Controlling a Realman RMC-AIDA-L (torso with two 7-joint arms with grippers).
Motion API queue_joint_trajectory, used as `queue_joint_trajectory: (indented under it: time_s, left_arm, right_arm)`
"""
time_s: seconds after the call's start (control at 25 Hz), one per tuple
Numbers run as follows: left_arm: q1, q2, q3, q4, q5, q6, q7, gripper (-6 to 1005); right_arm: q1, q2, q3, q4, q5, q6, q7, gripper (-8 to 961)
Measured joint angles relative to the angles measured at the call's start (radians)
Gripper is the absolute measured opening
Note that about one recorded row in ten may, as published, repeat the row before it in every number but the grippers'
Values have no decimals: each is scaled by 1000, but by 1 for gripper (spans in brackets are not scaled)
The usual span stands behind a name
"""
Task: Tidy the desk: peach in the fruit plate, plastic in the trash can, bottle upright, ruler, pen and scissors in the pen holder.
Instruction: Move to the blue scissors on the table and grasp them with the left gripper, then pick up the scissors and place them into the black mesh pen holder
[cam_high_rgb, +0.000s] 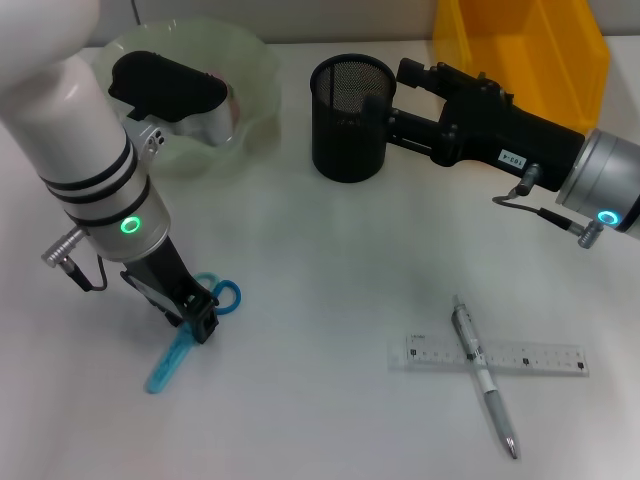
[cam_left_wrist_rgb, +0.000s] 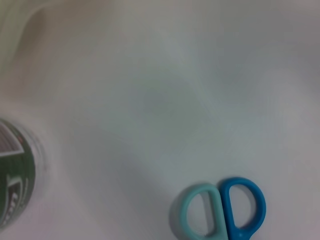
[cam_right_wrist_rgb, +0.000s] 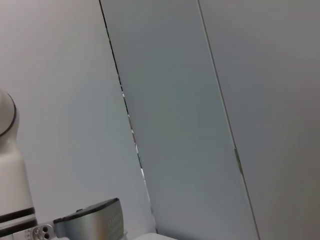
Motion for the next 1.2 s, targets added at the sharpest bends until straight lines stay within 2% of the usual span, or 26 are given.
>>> queue_joint_trajectory:
  time_s: [0.12, 0.52, 0.84, 0.96, 1.12, 1.16, 1.2]
  left_arm:
    - [0, 0, 20, 3, 0, -1, 2, 374]
    - [-1, 0, 42, 7, 1, -8, 3, 242]
    - [-1, -1, 43, 30, -12, -1, 5, 247]
    - [10, 0, 31, 107, -75, 16, 29, 249]
    - [10, 0, 31, 107, -75, 16, 29, 252]
    - [23, 2, 24, 246, -109, 36, 53, 253]
    - [23, 2, 24, 246, -109, 36, 53, 254]
  right_arm:
    - [0, 0, 0, 0, 0, 0, 0, 664]
    - [-1, 0, 0, 0, 0, -3, 4, 662]
    - [-13, -1, 0, -3, 32, -10, 2, 660]
    - [-43, -5, 2, -10, 63, -29, 2, 660]
    - [-76, -6, 15, -11, 93, -64, 2, 659]
    - [-101, -7, 43, -11, 101, -96, 1, 659]
    - [-101, -7, 43, -11, 101, -96, 1, 659]
